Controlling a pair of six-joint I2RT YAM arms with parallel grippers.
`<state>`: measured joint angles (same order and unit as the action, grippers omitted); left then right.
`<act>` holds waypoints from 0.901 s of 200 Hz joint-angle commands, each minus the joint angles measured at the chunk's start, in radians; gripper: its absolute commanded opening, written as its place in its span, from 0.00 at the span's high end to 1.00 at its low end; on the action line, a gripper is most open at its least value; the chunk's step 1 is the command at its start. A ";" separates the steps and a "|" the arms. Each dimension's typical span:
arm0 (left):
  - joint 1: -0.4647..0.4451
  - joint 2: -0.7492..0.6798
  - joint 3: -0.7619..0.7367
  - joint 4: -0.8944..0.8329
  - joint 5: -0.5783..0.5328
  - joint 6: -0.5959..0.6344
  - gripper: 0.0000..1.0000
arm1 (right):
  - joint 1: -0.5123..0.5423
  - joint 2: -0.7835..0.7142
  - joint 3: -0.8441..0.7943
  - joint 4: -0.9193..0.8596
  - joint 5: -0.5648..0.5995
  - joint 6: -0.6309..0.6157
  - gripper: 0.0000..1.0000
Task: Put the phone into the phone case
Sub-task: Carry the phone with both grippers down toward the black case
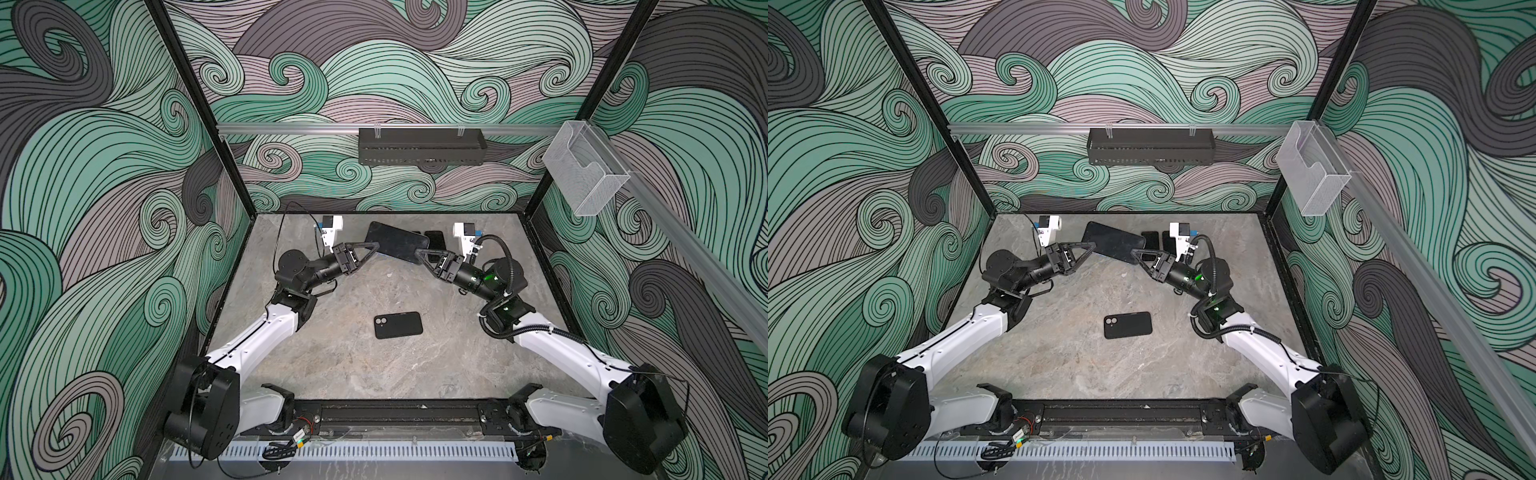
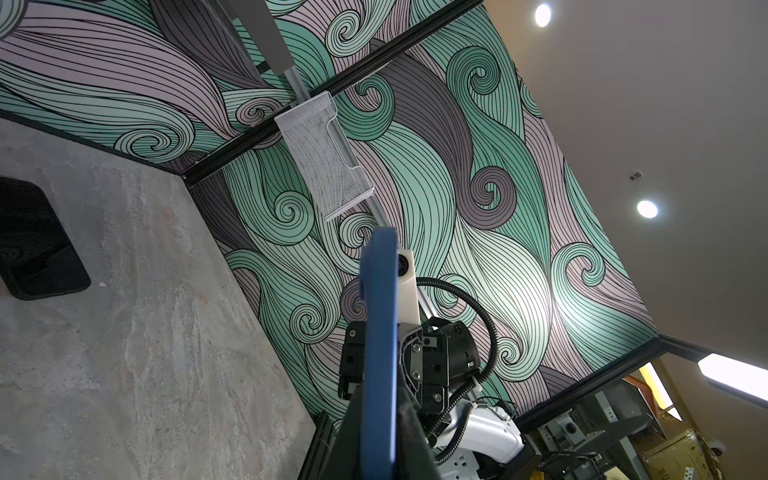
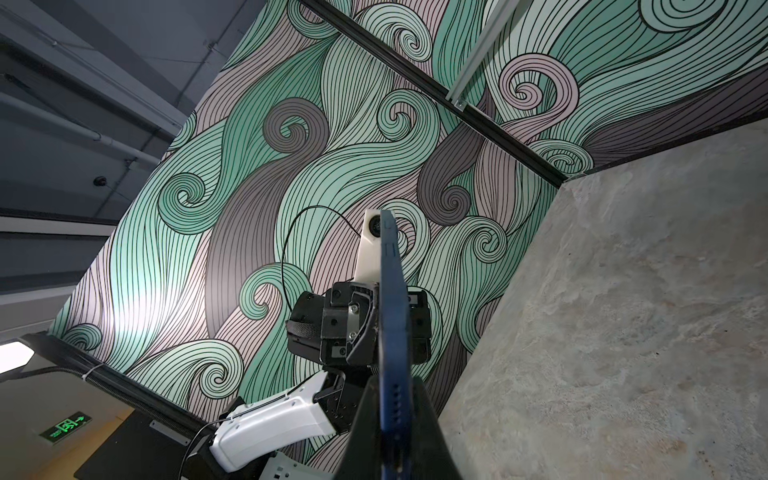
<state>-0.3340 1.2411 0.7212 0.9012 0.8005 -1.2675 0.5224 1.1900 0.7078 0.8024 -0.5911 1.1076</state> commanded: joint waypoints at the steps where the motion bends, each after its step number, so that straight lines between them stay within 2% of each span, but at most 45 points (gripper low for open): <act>1: 0.010 -0.003 -0.003 -0.022 0.010 0.024 0.78 | 0.002 -0.010 -0.001 0.065 -0.013 -0.007 1.00; 35: 0.012 -0.051 -0.001 -0.201 -0.003 0.126 0.65 | 0.001 -0.030 0.007 0.015 -0.006 -0.036 1.00; 74: 0.014 -0.123 -0.001 -0.422 -0.030 0.255 0.42 | -0.010 -0.062 0.023 -0.119 0.008 -0.098 1.00; 129: 0.014 -0.215 0.021 -0.869 -0.108 0.510 0.23 | -0.046 -0.101 0.103 -0.541 0.012 -0.300 1.00; 154: 0.014 -0.252 -0.016 -0.935 -0.154 0.545 0.11 | -0.070 -0.107 0.128 -0.709 -0.003 -0.377 1.00; 180: 0.013 -0.266 -0.047 -1.019 -0.197 0.601 0.08 | -0.089 -0.098 0.161 -0.891 -0.016 -0.467 1.00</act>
<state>-0.3283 0.9909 0.6964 0.0315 0.6659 -0.7700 0.4500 1.1080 0.8146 0.1028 -0.5842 0.7609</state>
